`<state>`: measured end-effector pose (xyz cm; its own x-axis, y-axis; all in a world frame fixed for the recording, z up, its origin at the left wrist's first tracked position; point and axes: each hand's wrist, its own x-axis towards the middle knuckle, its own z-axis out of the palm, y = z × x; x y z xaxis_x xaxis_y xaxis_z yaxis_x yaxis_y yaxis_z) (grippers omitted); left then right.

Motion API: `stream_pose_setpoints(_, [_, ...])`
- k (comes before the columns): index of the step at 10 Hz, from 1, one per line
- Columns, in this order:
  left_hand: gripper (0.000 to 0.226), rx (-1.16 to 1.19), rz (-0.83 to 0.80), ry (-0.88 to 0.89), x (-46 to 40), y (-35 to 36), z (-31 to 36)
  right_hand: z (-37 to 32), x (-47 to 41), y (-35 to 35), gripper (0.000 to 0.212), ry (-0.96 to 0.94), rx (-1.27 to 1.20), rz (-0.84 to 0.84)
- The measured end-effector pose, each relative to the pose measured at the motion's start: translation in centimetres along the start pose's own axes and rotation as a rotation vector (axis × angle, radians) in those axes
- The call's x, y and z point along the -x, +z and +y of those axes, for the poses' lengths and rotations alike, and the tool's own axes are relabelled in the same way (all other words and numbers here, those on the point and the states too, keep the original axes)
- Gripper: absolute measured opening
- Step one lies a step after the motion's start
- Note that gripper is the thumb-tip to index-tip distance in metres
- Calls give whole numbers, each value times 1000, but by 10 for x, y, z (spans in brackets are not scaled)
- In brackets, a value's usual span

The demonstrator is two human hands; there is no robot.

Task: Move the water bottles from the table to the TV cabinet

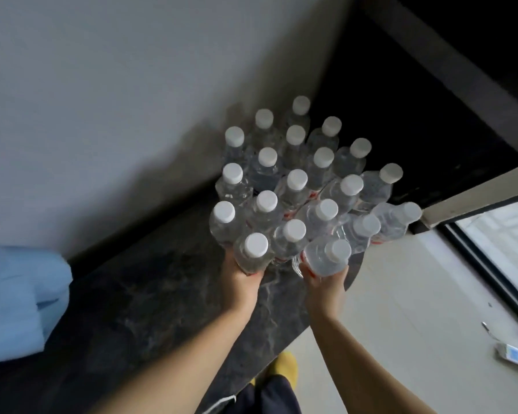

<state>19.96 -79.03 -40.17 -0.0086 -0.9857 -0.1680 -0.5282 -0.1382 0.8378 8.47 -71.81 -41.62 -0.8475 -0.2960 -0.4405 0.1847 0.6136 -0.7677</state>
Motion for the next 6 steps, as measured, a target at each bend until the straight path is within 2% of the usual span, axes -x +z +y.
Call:
stream_pose_setpoints(2, [62,79,-17,-22,-3,11,-16,9,-8,2,60,17,52,-44])
stream_pose_setpoints(4, [66,5,-145,-13,-9,5,-18,5,-8,-4,72,-17,81,-163])
stream_pose_setpoints(5, [79,-20,-281,-175,-14,1,-12,-1,-9,-9,72,-94,71,-219])
stream_pose_setpoints(6, [82,10,-404,-369,1,-20,-15,10,10,-28,84,-32,72,-237])
